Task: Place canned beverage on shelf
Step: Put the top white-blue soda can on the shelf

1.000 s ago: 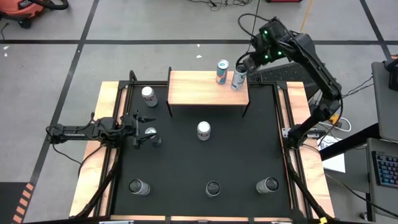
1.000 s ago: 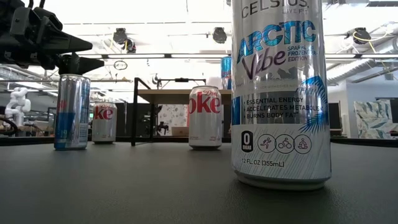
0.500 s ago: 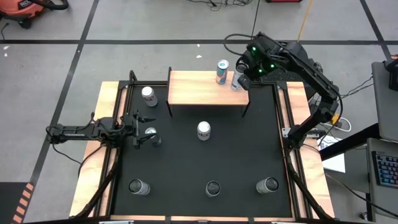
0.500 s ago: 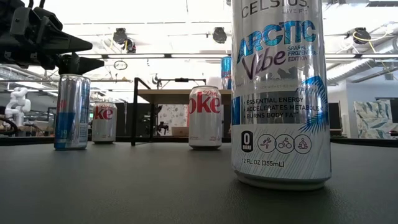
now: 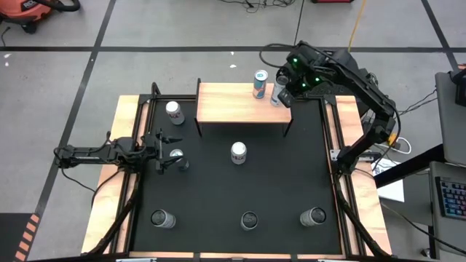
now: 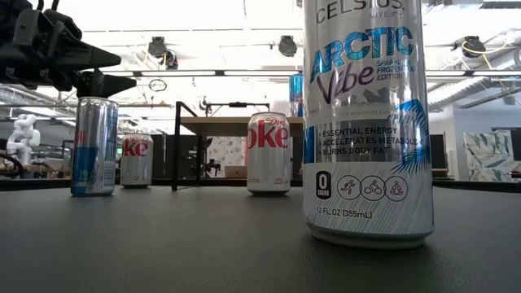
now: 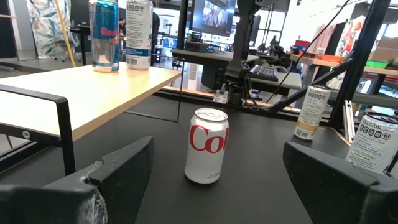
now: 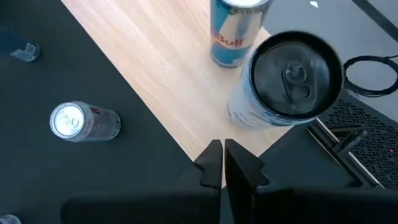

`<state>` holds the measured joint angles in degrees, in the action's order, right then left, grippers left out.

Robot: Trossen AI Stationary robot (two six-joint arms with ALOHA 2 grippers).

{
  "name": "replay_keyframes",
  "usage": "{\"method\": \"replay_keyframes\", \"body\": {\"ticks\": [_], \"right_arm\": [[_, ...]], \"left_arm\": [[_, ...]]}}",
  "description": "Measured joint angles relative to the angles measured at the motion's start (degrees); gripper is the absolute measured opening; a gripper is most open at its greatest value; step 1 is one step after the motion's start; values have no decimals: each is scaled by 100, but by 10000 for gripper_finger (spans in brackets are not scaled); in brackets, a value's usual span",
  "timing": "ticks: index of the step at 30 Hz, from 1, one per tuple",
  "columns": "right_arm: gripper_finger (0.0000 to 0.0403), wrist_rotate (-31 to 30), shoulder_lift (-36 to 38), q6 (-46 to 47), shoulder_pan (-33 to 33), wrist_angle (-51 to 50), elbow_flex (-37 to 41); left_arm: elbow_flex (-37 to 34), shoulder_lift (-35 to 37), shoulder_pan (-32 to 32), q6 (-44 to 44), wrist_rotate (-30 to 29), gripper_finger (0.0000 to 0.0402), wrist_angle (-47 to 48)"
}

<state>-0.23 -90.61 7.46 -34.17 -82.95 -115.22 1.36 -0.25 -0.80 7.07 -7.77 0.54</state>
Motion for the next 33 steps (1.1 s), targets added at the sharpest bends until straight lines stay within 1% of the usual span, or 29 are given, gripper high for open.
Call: {"method": "replay_keyframes", "body": {"ticks": [5, 13, 18, 23, 28, 33], "right_arm": [[0, -2, -13, -47, -4, 144, 354], [0, -10, -9, -107, -28, 537, 681], [0, -304, -9, -128, -26, 660, 730], [0, -330, -13, -114, -28, 808, 734], [0, -572, -134, -82, -26, 847, 734], [0, -576, -288, -73, -26, 905, 734]], "left_arm": [[0, 2, 1, 0, 0, 361, 0], [0, 2, 0, 0, 0, 361, 0], [0, -1, 0, 0, 0, 361, 0], [0, 0, 0, 0, 0, 361, 0], [0, 1, 1, 0, 0, 361, 0], [0, 2, 0, 0, 0, 361, 0]]}}
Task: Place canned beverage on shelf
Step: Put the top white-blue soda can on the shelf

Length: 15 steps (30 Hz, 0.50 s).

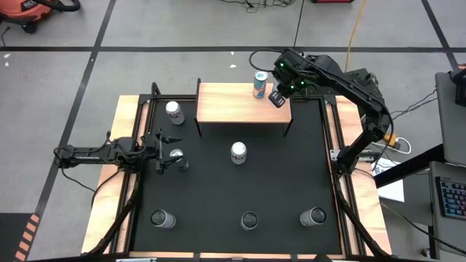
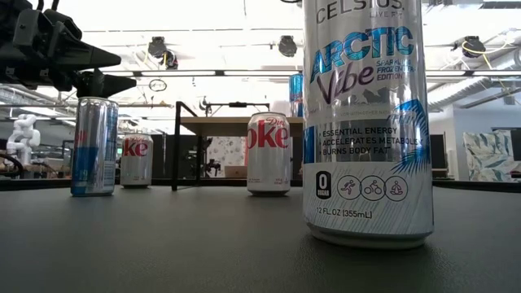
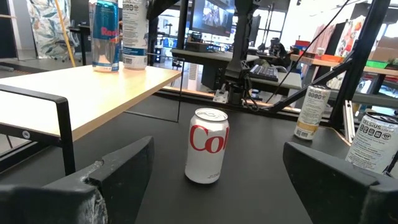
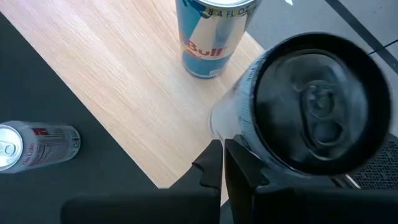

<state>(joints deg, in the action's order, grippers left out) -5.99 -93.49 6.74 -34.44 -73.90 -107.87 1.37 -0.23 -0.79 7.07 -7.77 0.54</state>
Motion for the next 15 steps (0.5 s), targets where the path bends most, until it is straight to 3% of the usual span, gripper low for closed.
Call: {"method": "replay_keyframes", "body": {"ticks": [15], "right_arm": [[0, -31, -116, 5, -65, 346, 0]], "left_arm": [[0, 0, 0, -1, 0, 361, 2]]}}
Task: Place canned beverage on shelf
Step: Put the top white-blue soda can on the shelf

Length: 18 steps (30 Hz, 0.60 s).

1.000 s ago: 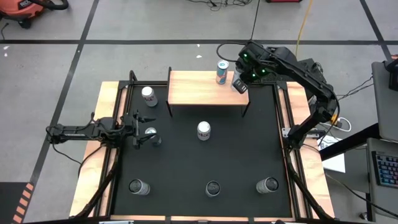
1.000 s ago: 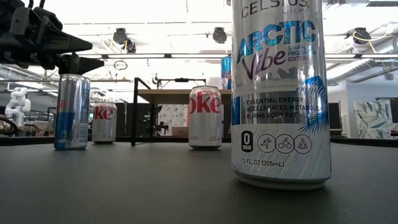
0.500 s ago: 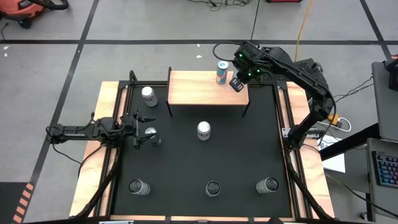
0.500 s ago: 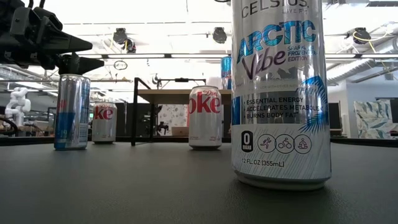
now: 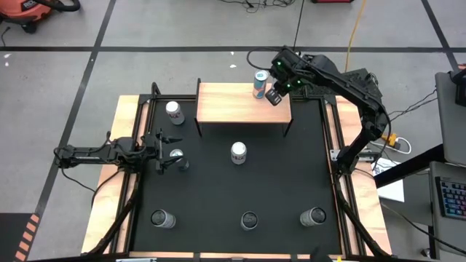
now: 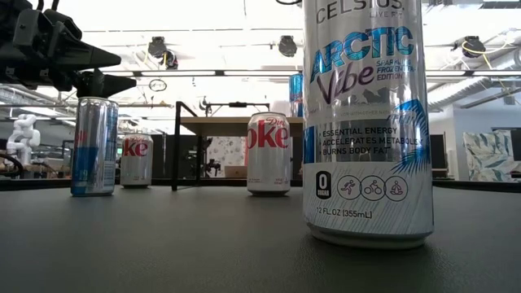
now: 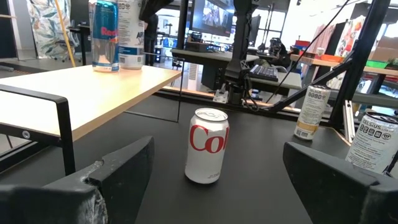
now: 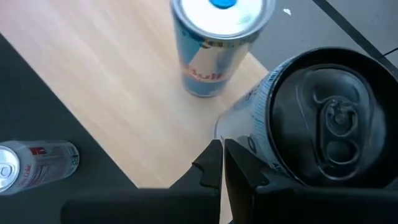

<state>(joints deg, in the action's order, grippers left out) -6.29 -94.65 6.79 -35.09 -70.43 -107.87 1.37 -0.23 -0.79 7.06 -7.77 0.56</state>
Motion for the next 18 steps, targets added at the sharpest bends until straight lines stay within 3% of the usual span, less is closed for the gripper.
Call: {"method": "replay_keyframes", "body": {"ticks": [18], "right_arm": [[0, -23, 0, 109, -234, 210, 0]], "left_arm": [[0, -2, -1, 1, 2, 361, 2]]}}
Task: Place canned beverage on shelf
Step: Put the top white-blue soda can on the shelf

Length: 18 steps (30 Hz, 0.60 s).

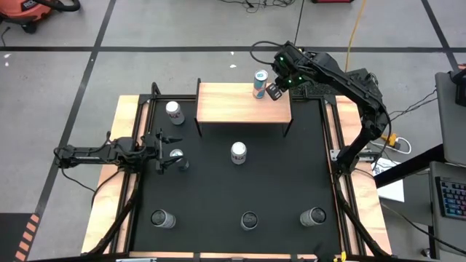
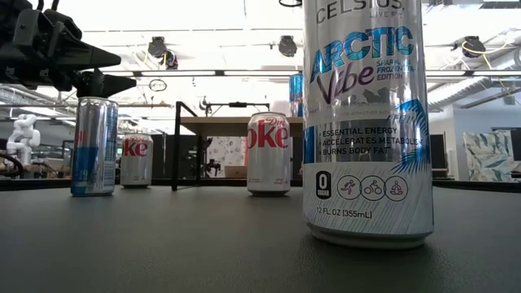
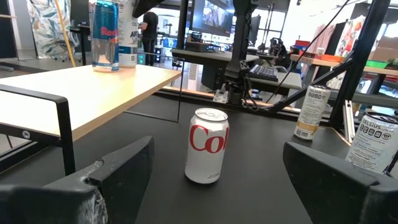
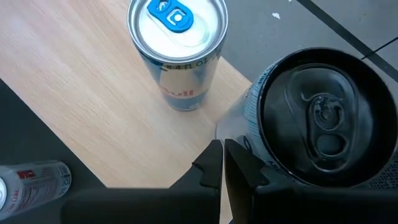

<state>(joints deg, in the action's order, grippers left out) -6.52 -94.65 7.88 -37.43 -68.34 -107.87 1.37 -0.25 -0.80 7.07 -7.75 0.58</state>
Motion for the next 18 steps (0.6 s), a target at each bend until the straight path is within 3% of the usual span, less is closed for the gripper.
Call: {"method": "replay_keyframes", "body": {"ticks": [8, 18], "right_arm": [[0, -258, 0, 0, -13, 15, 0], [0, -54, 1, -75, -13, 44, 0]], "left_arm": [[0, 1, 0, -1, 0, 361, 0], [0, 1, 2, 0, 0, 361, 0]]}}
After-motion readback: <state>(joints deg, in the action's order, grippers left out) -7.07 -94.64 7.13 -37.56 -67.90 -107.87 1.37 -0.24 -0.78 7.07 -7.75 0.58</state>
